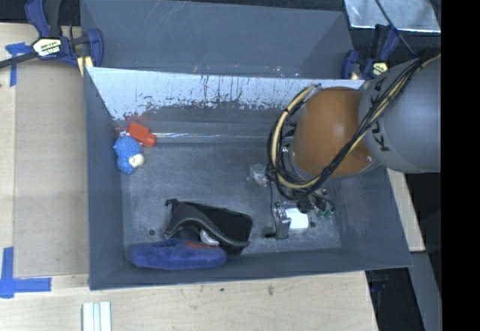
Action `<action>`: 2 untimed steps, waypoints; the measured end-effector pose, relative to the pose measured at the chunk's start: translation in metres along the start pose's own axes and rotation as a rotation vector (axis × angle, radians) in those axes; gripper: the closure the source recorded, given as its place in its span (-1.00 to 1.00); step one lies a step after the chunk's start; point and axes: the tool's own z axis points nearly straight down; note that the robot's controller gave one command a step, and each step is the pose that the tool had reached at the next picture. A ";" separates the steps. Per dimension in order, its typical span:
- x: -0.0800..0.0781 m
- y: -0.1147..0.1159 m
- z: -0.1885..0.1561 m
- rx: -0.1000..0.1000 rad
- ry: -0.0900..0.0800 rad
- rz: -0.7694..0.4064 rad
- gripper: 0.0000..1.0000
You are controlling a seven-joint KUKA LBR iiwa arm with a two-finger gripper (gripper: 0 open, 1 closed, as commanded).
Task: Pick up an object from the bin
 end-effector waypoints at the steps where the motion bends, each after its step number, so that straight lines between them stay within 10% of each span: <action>1: -0.017 0.007 -0.002 -0.001 -0.010 0.311 -1.00; 2: 0.029 -0.010 0.001 0.001 -0.005 -0.199 -1.00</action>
Offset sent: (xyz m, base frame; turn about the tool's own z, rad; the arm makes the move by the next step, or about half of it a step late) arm 0.0141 0.0104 0.0020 0.3107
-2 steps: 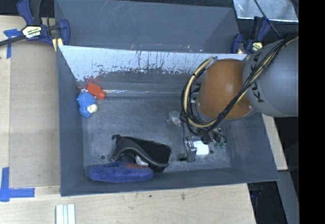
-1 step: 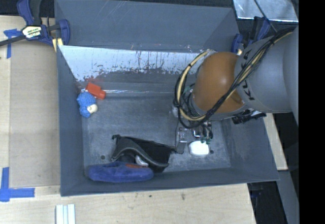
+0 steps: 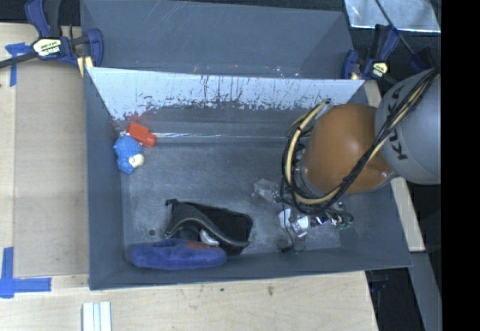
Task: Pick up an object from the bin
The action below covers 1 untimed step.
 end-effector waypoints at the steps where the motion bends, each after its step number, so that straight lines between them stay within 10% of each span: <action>1: -0.004 -0.005 0.000 0.001 -0.004 -0.007 -1.00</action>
Offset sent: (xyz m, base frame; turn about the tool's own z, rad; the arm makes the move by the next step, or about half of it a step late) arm 0.0046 -0.0030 -0.0001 -0.0096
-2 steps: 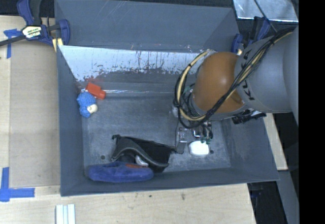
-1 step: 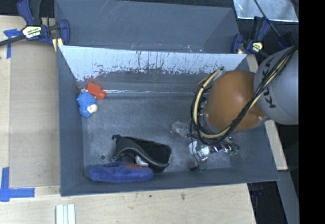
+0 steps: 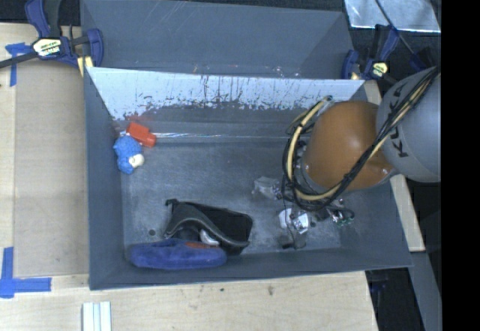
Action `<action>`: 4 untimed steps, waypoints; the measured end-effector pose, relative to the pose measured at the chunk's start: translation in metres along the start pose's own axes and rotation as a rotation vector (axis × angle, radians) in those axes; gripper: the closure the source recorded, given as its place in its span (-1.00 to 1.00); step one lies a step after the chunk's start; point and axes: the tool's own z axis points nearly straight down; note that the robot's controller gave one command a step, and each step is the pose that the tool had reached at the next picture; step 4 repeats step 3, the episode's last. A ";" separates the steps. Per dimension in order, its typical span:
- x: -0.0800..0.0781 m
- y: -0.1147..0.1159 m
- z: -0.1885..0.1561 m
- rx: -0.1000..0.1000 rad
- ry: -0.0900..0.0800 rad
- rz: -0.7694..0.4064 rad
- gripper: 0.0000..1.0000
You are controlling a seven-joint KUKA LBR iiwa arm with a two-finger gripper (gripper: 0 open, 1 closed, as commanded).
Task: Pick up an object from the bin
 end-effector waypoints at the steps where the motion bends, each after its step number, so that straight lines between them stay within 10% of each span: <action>1: 0.044 -0.051 -0.009 0.003 -0.001 0.004 -1.00; 2: 0.043 -0.047 -0.008 0.000 0.001 0.000 1.00; 3: 0.025 -0.075 -0.184 0.006 -0.006 0.054 1.00; 4: 0.025 -0.075 -0.184 0.006 -0.006 0.054 1.00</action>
Offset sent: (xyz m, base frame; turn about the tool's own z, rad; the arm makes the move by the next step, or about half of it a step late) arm -0.0210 -0.0607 0.0080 -0.0031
